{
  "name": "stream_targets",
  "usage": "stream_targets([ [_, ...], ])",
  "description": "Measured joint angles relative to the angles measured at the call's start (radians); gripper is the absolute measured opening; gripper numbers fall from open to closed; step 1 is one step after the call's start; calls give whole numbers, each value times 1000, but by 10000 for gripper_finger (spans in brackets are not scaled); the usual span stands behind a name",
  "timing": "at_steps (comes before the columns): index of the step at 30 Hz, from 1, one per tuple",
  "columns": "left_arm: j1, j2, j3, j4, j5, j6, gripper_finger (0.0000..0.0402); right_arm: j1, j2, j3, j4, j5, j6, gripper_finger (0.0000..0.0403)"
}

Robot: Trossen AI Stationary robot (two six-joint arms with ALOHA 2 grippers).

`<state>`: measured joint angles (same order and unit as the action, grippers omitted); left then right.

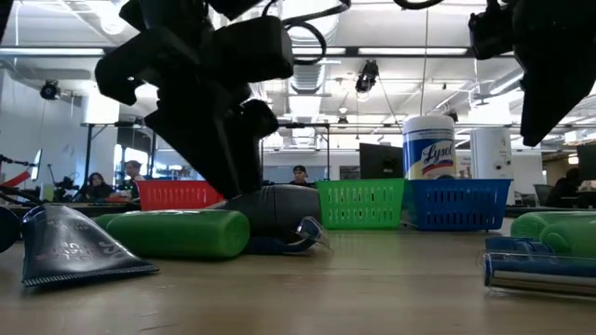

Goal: Pick & Place Travel size toiletries
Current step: Put the gray deodorant into the blue bin

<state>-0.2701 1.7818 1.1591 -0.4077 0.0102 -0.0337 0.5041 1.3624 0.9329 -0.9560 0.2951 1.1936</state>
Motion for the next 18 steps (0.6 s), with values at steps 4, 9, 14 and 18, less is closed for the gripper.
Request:
stream_targets([
  [4, -4, 16, 1, 37, 6, 18, 263, 0, 0, 4, 2, 1, 32, 272],
  [9, -6, 37, -1, 30, 7, 42, 299, 0, 0, 5, 4, 1, 76, 289],
  [14, -5, 40, -1, 33, 8, 77, 306, 0, 0, 5, 6, 1, 98, 305],
  [18, -5, 69, -2, 46, 16, 88, 302, 0, 0, 5, 10, 9, 98, 316],
])
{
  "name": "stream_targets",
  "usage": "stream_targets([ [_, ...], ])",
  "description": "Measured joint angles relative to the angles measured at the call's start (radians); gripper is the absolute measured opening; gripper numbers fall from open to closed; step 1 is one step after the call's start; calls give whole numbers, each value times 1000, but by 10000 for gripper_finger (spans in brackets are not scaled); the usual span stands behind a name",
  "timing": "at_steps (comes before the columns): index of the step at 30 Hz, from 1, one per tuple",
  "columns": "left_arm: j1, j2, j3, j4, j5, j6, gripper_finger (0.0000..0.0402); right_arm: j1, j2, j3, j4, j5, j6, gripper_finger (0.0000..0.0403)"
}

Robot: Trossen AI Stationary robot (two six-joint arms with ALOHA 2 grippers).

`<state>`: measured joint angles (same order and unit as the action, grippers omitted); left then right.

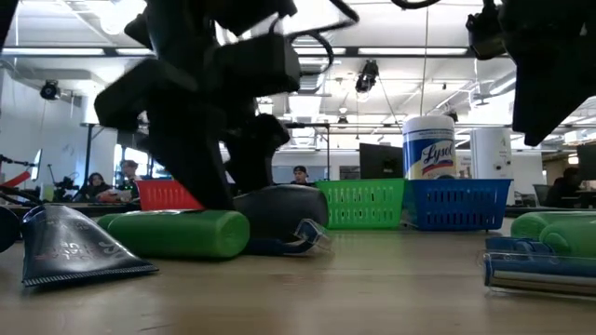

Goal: Pick & Place Travel size toiletries
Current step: Put the gray deodorant into the blue bin

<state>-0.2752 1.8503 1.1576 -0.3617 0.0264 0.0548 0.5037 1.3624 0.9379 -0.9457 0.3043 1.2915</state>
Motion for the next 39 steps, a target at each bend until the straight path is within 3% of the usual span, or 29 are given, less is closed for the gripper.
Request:
stream_targets([
  [7, 0, 52, 0, 35, 3, -27, 287, 0, 0, 0, 20, 13, 0, 333],
  [15, 0, 49, 0, 40, 6, -29, 209, 5, 1, 0, 148, -18, -44, 351],
  [21, -1, 35, 6, 27, -10, -31, 208, 4, 1, -2, 259, -17, -102, 344],
  [30, -1, -127, 18, 47, -237, -64, 208, 3, 0, -5, 355, -4, 67, 307],
  [34, 3, -194, 21, 104, -330, -63, 208, -24, -1, -5, 470, 59, 63, 295],
  [39, 8, -229, 22, 155, -363, -30, 208, -70, -6, 27, 516, 99, 10, 297],
])
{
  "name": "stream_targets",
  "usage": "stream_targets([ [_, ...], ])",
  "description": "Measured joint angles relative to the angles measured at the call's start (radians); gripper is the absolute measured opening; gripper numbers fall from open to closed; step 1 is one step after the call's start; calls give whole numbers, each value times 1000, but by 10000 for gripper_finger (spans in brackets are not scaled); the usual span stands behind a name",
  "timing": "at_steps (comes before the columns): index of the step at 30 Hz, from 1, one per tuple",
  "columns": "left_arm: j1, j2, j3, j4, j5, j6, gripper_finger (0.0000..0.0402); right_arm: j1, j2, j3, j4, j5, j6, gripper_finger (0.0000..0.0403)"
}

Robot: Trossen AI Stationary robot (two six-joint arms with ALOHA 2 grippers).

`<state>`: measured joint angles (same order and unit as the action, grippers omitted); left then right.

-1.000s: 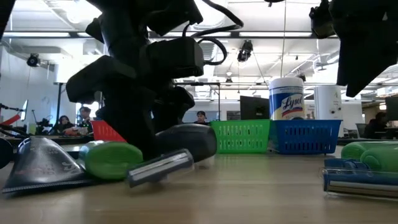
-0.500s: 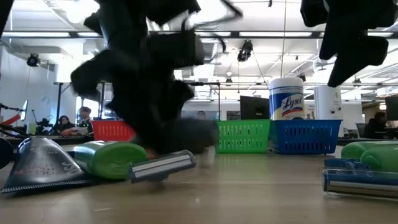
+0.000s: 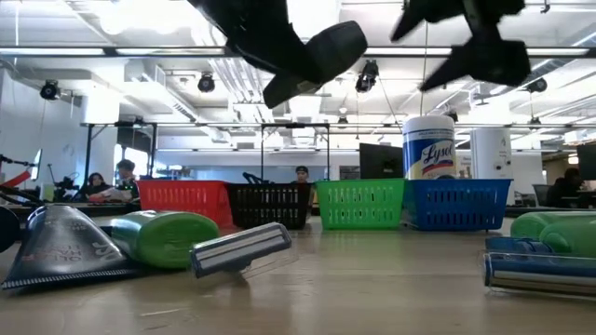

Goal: Pick & Place Travel size toiletries
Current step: Put the gray deodorant into the blue bin

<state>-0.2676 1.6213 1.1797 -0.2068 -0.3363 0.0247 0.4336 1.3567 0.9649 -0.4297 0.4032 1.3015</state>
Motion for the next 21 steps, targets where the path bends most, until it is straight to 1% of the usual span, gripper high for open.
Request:
stream_targets([
  [7, 11, -1, 0, 29, -24, 2, 208, -39, -20, 70, 0, 9, -52, 337],
  [12, 28, -1, 26, 69, -32, 15, 208, -68, -19, 85, -1, 10, -2, 366],
  [15, 35, 0, 44, 71, -33, 45, 208, -78, -19, 92, 2, 9, 13, 370],
  [21, 46, 44, 81, 95, -22, 68, 208, -85, -19, 87, 56, 9, 17, 370],
])
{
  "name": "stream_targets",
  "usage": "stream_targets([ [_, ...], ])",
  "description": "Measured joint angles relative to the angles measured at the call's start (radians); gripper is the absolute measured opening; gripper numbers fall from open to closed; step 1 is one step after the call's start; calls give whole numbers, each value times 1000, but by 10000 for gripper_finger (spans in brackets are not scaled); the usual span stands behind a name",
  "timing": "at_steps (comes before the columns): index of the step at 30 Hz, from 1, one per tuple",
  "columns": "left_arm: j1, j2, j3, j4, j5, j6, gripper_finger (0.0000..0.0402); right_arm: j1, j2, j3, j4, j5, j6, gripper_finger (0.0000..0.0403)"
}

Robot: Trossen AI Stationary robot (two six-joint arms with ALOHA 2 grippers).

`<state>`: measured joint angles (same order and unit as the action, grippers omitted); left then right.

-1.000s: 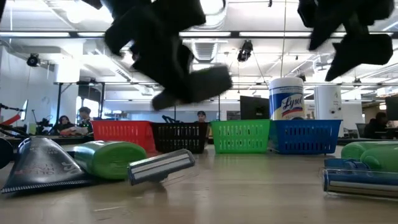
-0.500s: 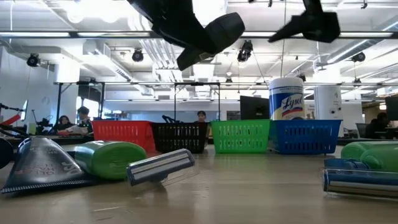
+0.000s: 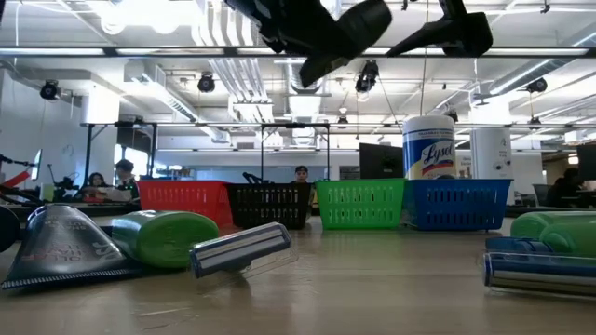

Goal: Pick & Place Travel size toiletries
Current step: Put the gray deodorant into the blue bin

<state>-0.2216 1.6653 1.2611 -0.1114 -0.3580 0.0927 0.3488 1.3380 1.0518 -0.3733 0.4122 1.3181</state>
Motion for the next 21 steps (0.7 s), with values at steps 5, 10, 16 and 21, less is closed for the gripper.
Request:
stream_targets([
  [5, 0, 42, 49, 2, -12, 27, 208, 0, 0, -10, 12, 5, 32, 368],
  [10, 1, 49, 67, 7, -27, 29, 208, 0, 0, -29, 10, 3, 60, 349],
  [16, 1, 49, 65, 7, -27, 29, 208, -11, 0, -35, 14, -2, 63, 313],
  [21, 7, 50, 64, 6, -25, 29, 208, -25, 0, -35, 16, -34, 63, 290],
])
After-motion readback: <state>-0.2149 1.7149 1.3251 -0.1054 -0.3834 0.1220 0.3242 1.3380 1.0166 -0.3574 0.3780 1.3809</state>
